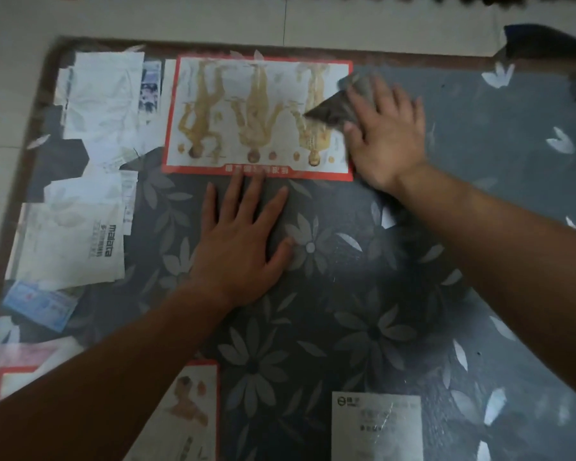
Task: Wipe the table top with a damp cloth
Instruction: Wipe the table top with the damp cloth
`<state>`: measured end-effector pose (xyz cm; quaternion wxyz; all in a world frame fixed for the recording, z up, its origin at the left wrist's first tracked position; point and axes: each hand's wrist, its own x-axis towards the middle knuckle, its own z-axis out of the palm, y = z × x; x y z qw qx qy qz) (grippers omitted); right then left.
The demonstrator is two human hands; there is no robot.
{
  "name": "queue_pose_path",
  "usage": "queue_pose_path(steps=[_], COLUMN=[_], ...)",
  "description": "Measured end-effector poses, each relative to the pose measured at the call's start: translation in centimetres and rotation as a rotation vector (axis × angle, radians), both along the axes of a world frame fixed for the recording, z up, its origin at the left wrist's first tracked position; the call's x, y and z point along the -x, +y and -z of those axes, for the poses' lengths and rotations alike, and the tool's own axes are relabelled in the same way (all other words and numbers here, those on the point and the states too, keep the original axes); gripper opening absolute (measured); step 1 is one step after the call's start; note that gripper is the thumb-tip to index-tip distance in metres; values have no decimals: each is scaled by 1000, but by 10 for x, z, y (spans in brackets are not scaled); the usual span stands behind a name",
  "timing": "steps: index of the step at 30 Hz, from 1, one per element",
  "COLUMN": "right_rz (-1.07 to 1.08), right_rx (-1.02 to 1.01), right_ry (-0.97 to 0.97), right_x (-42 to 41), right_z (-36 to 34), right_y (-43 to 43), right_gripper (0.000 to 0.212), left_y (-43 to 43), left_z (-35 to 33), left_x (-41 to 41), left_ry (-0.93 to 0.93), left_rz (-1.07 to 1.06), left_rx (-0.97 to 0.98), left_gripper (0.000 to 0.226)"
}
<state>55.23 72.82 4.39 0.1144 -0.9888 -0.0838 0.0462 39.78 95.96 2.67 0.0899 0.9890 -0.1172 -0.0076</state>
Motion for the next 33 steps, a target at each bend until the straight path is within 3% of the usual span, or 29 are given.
queue_pose_path(steps=[2, 4, 10, 16, 21, 25, 27, 29, 31, 33], right_rz=[-230, -331, 56, -400, -60, -180, -339, -445, -383, -192], right_rx=[-6, 23, 14, -7, -8, -46, -24, 18, 23, -3], right_ry=[-12, 18, 36, -3, 30, -34, -26, 5, 13, 7], right_x=[29, 34, -51, 13, -7, 75, 129, 151, 138, 122], right_z=[-1, -3, -5, -3, -2, -2, -2, -4, -7, -7], right_y=[-4, -22, 1, 13, -2, 21, 14, -1, -7, -3], right_gripper=[57, 58, 58, 58, 57, 55, 55, 55, 55, 54], left_y=[0, -1, -2, -1, -1, 0, 5, 11, 15, 18], left_z=[-1, -2, 0, -2, -1, -14, -24, -33, -37, -37], left_x=[0, 1, 1, 1, 1, 3, 5, 14, 36, 70], left_ry=[0, -1, 1, 1, 1, 60, 84, 78, 66, 82], left_rz=[1, -1, 2, 2, -19, -30, -36, -51, -77, -70], left_rx=[9, 13, -2, 18, 70, 251, 386, 386, 296, 244], left_gripper=[70, 70, 70, 70, 80, 90, 85, 70, 54, 50])
